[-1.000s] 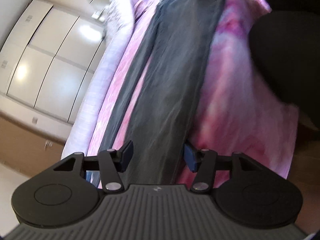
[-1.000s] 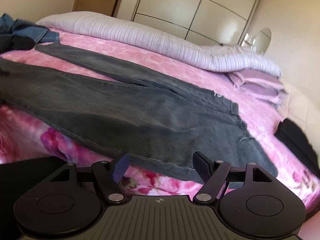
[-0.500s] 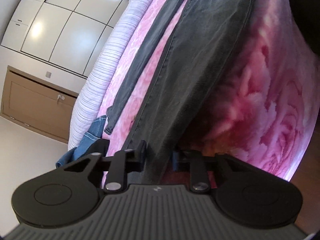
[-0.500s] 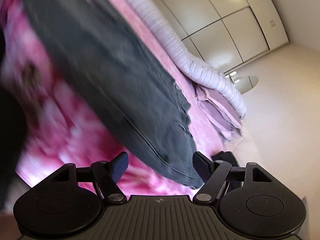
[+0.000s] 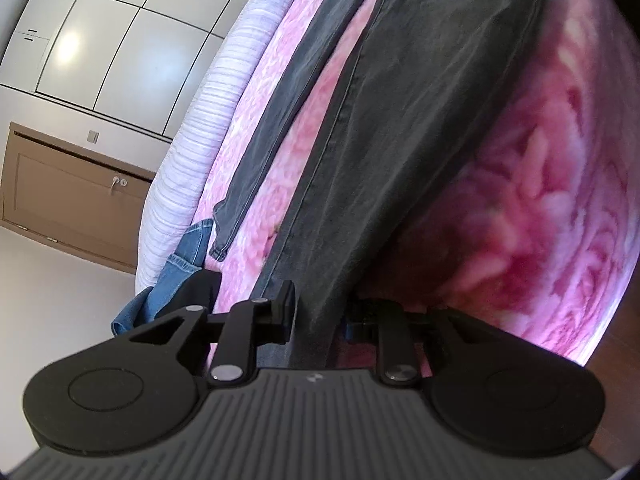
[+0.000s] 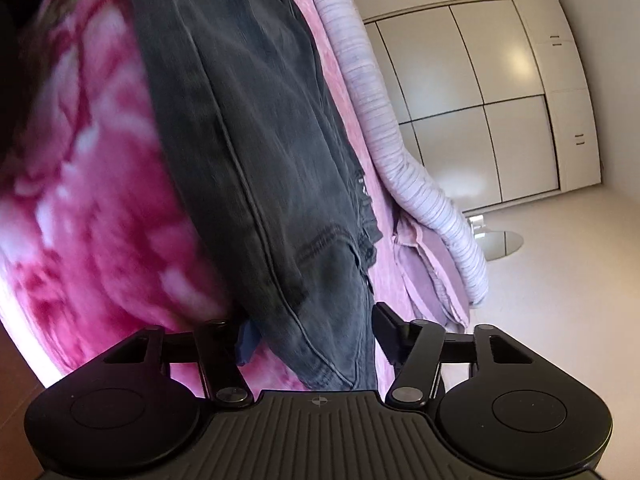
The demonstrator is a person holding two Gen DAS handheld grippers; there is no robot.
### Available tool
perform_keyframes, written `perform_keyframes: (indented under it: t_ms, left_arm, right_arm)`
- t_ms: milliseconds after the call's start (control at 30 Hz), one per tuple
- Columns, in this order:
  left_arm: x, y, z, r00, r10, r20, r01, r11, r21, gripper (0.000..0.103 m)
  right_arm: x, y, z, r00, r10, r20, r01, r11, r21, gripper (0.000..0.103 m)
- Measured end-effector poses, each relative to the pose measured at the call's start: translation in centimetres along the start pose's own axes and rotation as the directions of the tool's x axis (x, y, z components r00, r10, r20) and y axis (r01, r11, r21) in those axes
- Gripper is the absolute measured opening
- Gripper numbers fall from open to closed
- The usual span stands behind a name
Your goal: Fold clothes
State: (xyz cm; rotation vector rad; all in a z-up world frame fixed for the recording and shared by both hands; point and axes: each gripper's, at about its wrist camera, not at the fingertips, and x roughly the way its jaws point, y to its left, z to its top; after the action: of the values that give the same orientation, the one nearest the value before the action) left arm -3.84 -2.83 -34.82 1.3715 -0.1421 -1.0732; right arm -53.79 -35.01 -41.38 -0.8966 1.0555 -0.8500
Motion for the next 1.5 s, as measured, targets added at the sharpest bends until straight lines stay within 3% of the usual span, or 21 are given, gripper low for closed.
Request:
perform_keyframes:
  t_ms: [67,100,133,300,567,733,833,933,1100,1233,1333,1400,1467,1500]
  left_arm:
    - [0.2,0.7,0.1,1.000,0.010,0.007,-0.010,1.000,0.006,0.008]
    - [0.3,1.0,0.2,1.000,0.016,0.011,-0.016,1.000,0.009,0.006]
    - [0.4,1.4,0.3,1.000,0.021,0.015,-0.021,1.000,0.012,0.005]
    - [-0.3,4.2,0.8,0.998,0.034,0.044,-0.034,0.999,-0.004,0.005]
    - [-5.1,11.3,1.7,0.994,-0.036,0.105,0.039,0.999,-0.028,0.004]
    - [-4.2,17.2,3.8,0.986,-0.087,0.145,0.098,0.993,-0.068,0.005]
    - [-1.4,21.0,5.6,0.972,-0.188,0.140,0.203,0.974,-0.105,0.005]
    - [3.0,24.4,7.6,0.947,-0.299,0.113,0.312,0.943,-0.118,0.005]
    - [11.0,28.2,10.5,0.911,-0.411,0.032,0.411,0.899,-0.153,0.005]
    - [18.8,28.9,12.6,0.855,-0.514,-0.066,0.497,0.849,-0.181,0.005]
    - [24.3,27.1,14.1,0.836,-0.532,-0.135,0.509,0.843,-0.173,0.006]
    - [27.4,25.6,14.8,0.843,-0.513,-0.163,0.485,0.855,-0.184,0.009]
    - [30.1,24.0,15.4,0.858,-0.478,-0.187,0.442,0.873,-0.205,0.023]
    - [31.1,23.3,15.6,0.869,-0.454,-0.199,0.413,0.885,-0.215,0.027]
  right_arm:
    - [0.8,-0.4,-0.3,1.000,0.026,0.000,-0.026,0.999,-0.024,0.039]
    - [1.2,-0.5,-0.4,0.999,0.043,-0.012,-0.043,0.998,-0.041,0.019]
    - [1.6,-0.8,-0.4,0.998,0.064,-0.028,-0.065,0.997,-0.045,0.008]
    - [1.0,-3.7,0.1,0.997,0.063,-0.035,-0.063,0.998,-0.003,0.004]
    - [-2.6,-9.7,2.7,1.000,0.006,-0.030,-0.006,1.000,0.015,0.003]
    - [-1.0,-14.1,4.8,0.999,-0.011,-0.049,0.011,1.000,0.000,0.003]
    - [1.0,-16.8,6.2,0.997,0.028,-0.076,-0.029,1.000,-0.013,0.003]
    - [3.7,-19.8,7.8,0.996,0.040,-0.076,-0.043,0.999,-0.031,0.003]
    - [10.7,-23.6,11.1,0.995,0.057,-0.084,-0.062,0.996,-0.067,0.003]
    - [17.5,-23.8,13.1,0.991,0.092,-0.101,-0.103,0.990,-0.101,0.003]
    - [23.1,-22.5,13.9,0.982,0.133,-0.135,-0.146,0.985,-0.092,0.003]
    - [26.4,-20.9,14.1,0.975,0.156,-0.160,-0.170,0.983,-0.075,0.005]
    - [29.3,-19.1,14.3,0.968,0.169,-0.184,-0.183,0.981,-0.058,0.011]
    - [30.1,-18.4,14.3,0.968,0.159,-0.195,-0.169,0.985,-0.036,0.031]
